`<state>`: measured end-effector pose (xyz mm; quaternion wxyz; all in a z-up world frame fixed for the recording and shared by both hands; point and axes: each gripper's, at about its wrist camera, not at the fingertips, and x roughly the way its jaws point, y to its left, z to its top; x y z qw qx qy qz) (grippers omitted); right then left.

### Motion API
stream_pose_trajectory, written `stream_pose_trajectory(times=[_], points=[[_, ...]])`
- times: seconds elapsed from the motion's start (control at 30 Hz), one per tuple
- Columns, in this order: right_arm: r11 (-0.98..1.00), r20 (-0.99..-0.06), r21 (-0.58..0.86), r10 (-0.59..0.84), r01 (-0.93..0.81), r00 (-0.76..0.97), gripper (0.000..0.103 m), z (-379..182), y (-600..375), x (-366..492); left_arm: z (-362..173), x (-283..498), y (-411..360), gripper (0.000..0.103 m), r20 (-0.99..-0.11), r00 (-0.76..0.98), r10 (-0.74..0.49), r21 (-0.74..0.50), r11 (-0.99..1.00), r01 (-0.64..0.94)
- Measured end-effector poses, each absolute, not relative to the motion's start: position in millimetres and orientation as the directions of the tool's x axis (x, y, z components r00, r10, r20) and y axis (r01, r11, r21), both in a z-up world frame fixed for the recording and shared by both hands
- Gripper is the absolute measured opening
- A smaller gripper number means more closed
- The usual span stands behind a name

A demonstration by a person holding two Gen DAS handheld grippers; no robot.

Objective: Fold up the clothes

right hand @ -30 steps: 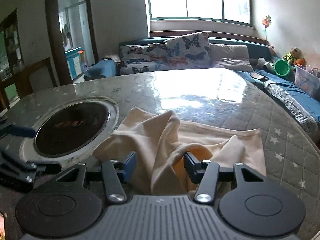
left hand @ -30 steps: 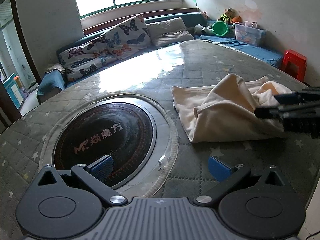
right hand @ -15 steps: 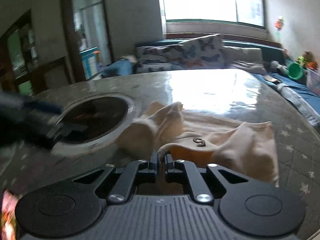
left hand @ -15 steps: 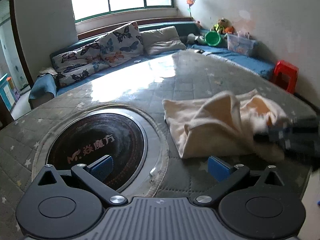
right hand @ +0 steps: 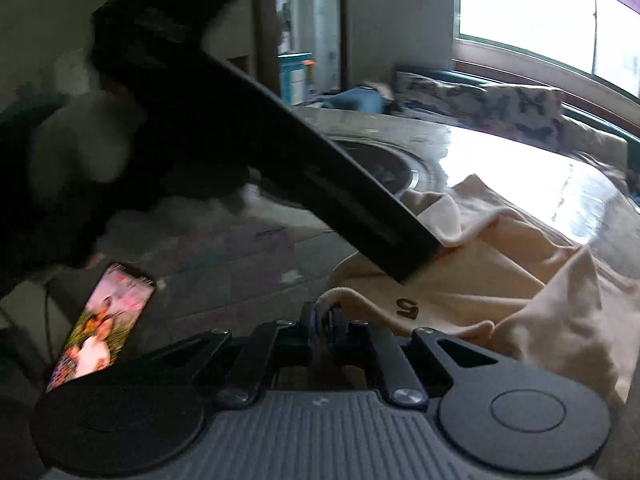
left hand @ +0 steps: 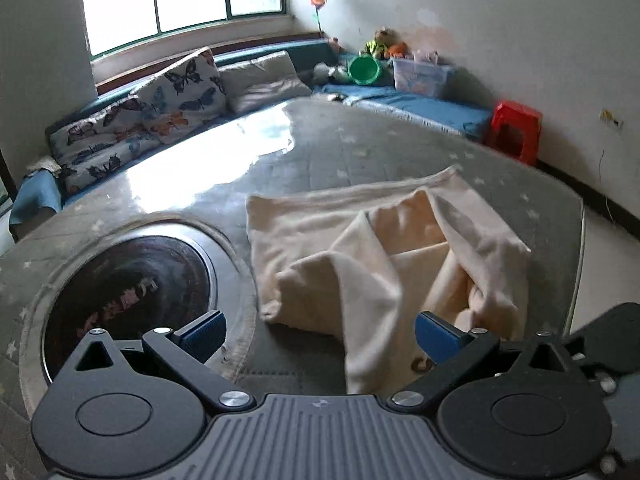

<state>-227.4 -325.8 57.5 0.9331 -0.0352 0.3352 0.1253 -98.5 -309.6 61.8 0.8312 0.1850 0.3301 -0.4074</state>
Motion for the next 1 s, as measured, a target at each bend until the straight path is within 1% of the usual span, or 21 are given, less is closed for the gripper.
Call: stream_pose_trajectory(times=[0.03,0.13,0.2,0.23,0.27,0.3,0.4,0.43,0.47,0.53,0.63,0.73,0.8,0.87,0.9,0.97,1.0], points=[[0.963,-0.636,0.015,0.217,-0.270,0.740,0.005,57.9,-323.3,-228.9,59.6,-98.9,-310.7,0.096,-0.704,0.437,-0.559,0.033,0.590,0.807],[0.963,-0.639,0.015,0.216,-0.269,0.738,0.005,60.2,-322.7,-233.7,54.2,-101.6,-315.7,0.084,-0.710,0.419,-0.567,0.042,0.560,0.828],[0.966,-0.639,0.022,0.212,-0.258,0.740,0.006,62.6,-325.7,-238.3,49.7,-97.8,-319.1,0.067,-0.723,0.409,-0.557,0.040,0.557,0.829],[0.968,-0.637,0.023,0.207,-0.249,0.742,0.009,63.5,-326.2,-239.8,47.5,-95.8,-320.8,0.060,-0.730,0.404,-0.552,0.038,0.556,0.830],[0.970,-0.637,0.028,0.204,-0.242,0.743,0.009,64.5,-327.9,-241.5,45.5,-93.8,-321.1,0.051,-0.736,0.396,-0.549,0.030,0.558,0.829],[0.972,-0.635,0.037,0.204,-0.234,0.745,0.010,65.9,-330.2,-243.7,43.5,-91.8,-321.1,0.046,-0.742,0.388,-0.547,0.021,0.560,0.828],[0.977,-0.630,0.056,0.193,-0.204,0.753,0.012,71.9,-340.3,-249.4,41.8,-90.9,-319.2,0.038,-0.749,0.381,-0.542,0.013,0.563,0.827],[0.980,-0.628,0.062,0.186,-0.189,0.756,0.016,75.0,-346.2,-251.5,42.0,-91.6,-318.2,0.038,-0.749,0.382,-0.542,0.015,0.563,0.827],[0.982,-0.625,0.069,0.178,-0.173,0.760,0.017,78.1,-352.2,-253.6,42.7,-91.1,-317.1,0.038,-0.748,0.383,-0.542,0.014,0.564,0.826],[0.988,-0.616,0.080,0.155,-0.135,0.772,0.018,84.1,-365.0,-258.3,44.6,-90.0,-314.7,0.038,-0.747,0.384,-0.542,0.013,0.566,0.824],[0.997,-0.604,0.066,0.076,-0.045,0.793,0.019,91.2,-385.0,-260.7,47.9,-91.3,-313.2,0.039,-0.740,0.397,-0.543,0.029,0.564,0.825],[0.996,-0.607,0.078,0.011,0.046,0.795,0.024,90.4,-403.6,-257.2,49.8,-95.6,-314.2,0.046,-0.738,0.395,-0.547,0.037,0.552,0.833],[0.993,-0.618,0.085,-0.008,0.077,0.786,0.025,86.7,-410.4,-255.1,50.0,-97.3,-315.2,0.057,-0.740,0.392,-0.546,0.037,0.549,0.835],[0.993,-0.628,0.083,-0.013,0.084,0.778,0.030,81.5,-410.6,-255.0,50.6,-98.9,-315.9,0.060,-0.739,0.395,-0.545,0.044,0.547,0.836],[0.993,-0.633,0.082,-0.015,0.086,0.774,0.034,79.1,-410.5,-254.9,50.9,-99.8,-316.3,0.064,-0.738,0.398,-0.544,0.049,0.546,0.836],[0.994,-0.638,0.074,-0.017,0.083,0.770,0.036,75.0,-407.1,-254.6,50.7,-100.2,-317.6,0.070,-0.738,0.407,-0.538,0.056,0.552,0.832],[0.994,-0.640,0.072,-0.017,0.082,0.768,0.037,73.5,-405.8,-254.4,50.9,-100.9,-317.7,0.071,-0.737,0.410,-0.538,0.059,0.553,0.831]])
